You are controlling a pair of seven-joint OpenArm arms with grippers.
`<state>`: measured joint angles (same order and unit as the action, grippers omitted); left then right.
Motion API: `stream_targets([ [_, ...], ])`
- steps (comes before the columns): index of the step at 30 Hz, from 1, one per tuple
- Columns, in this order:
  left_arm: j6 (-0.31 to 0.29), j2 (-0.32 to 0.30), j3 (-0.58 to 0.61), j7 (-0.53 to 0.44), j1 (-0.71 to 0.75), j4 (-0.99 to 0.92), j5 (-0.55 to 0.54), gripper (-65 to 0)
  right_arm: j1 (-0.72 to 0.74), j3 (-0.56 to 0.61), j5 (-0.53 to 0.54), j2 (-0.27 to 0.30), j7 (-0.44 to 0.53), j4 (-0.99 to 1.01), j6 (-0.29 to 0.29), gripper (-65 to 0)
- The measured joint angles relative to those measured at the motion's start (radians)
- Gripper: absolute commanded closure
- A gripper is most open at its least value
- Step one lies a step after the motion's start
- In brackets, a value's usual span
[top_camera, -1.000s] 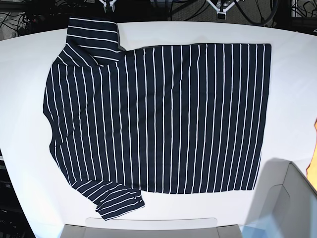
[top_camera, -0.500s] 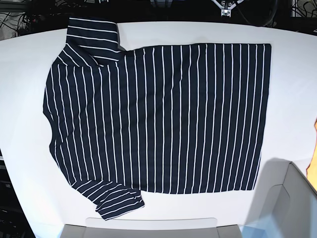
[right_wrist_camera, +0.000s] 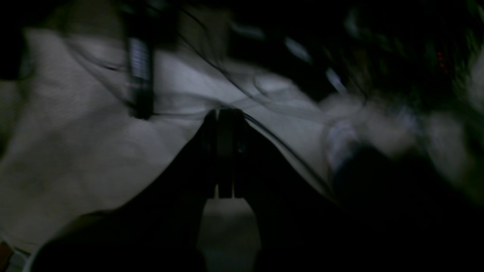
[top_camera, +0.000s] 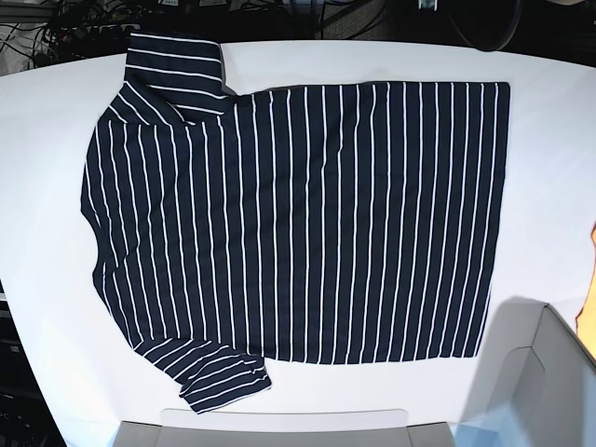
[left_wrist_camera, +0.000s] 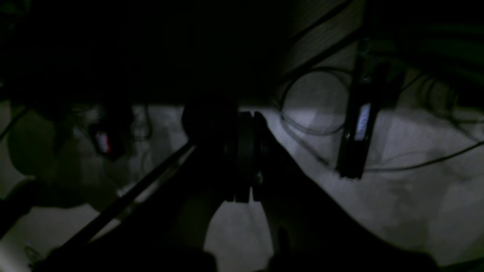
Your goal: Fold the T-shirt properly
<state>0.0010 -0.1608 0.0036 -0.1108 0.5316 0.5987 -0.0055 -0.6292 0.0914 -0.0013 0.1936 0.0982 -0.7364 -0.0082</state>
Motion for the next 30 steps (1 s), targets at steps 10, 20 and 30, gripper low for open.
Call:
stream_targets([
  [10,-0.001,0.013,-0.003,0.113,0.287,0.526,0.001,-0.1,-0.210,0.050,-0.001,0.084,-0.093,-0.336,-0.019,0.0],
  [20,-0.007,0.021,-0.073,0.164,0.555,0.898,-0.003,-0.1,-0.435,0.052,-0.002,0.180,-0.140,-0.685,-0.006,0.0],
  [30,-0.006,0.020,-0.194,0.179,0.698,1.061,-0.003,-0.1,-0.556,-0.020,0.024,0.243,-0.152,-0.911,-0.007,0.0],
])
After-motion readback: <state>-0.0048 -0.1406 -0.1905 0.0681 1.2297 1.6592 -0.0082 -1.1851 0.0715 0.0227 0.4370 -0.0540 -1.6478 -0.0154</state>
